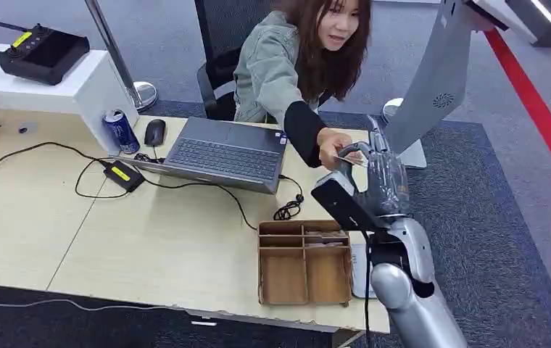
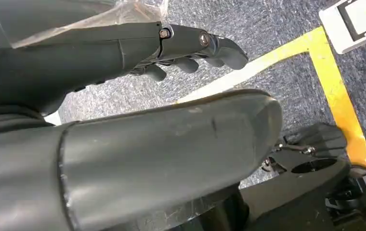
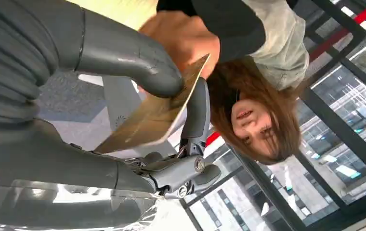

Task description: Pass the card to the sensor for recognition and then transmit it.

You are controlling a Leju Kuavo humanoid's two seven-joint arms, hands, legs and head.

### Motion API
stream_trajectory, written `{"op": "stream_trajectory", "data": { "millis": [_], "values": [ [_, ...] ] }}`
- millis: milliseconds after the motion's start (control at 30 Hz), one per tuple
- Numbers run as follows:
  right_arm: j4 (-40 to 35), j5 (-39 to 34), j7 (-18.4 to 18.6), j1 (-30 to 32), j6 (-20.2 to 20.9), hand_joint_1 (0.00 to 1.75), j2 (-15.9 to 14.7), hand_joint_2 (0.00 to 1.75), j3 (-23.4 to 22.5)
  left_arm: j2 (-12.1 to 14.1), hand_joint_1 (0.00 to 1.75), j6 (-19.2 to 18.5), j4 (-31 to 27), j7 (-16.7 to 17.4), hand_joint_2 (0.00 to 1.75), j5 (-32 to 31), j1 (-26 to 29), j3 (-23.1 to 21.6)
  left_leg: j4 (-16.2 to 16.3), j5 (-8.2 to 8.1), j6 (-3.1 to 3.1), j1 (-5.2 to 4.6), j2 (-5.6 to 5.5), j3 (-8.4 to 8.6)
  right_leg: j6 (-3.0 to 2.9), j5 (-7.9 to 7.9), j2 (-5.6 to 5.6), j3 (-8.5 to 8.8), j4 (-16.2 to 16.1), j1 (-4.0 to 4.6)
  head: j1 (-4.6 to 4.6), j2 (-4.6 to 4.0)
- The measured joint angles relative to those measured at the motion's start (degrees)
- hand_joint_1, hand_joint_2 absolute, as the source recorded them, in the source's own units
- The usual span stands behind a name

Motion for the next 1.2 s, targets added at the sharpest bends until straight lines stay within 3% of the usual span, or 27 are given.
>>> {"op": "stream_trajectory", "data": {
  "millis": [267,533,900,1200],
  "values": [
    [0.4,-5.0,-2.1,0.9,-1.2,1.75,0.2,1.75,0.1,0.0,0.0,0.7,0.0,0.0,0.0,0.7,0.0,0.0,0.0,0.0,0.0,0.0,-0.01,0.03,0.0,0.0,0.0,0.0,0.0,0.0,0.0,0.0],
    [-1.9,-14.6,-6.2,8.1,-4.9,1.75,-0.5,1.75,-1.2,0.0,0.0,1.6,0.0,-0.4,0.0,3.8,0.0,0.3,0.0,-0.03,0.02,0.0,-0.01,0.01,0.0,-0.03,0.0,-0.02,0.0,0.01,0.0,0.0],
    [-8.9,-13.7,-6.0,18.6,-5.6,1.75,-4.2,1.75,-9.9,0.0,0.0,1.9,0.0,-1.5,0.0,5.8,0.1,1.7,0.0,-0.04,0.03,-0.02,0.02,0.01,0.01,-0.02,0.0,0.0,-0.1,-0.01,0.0,0.0],
    [-8.7,-13.5,-6.7,22.9,-5.5,1.75,-5.2,1.75,-15.9,0.0,0.0,2.1,0.0,-1.5,0.0,6.3,0.0,3.1,0.0,-0.04,0.03,-0.01,0.02,0.01,0.01,-0.02,0.01,-0.01,-0.1,0.0,0.02,0.0]
  ]
}}
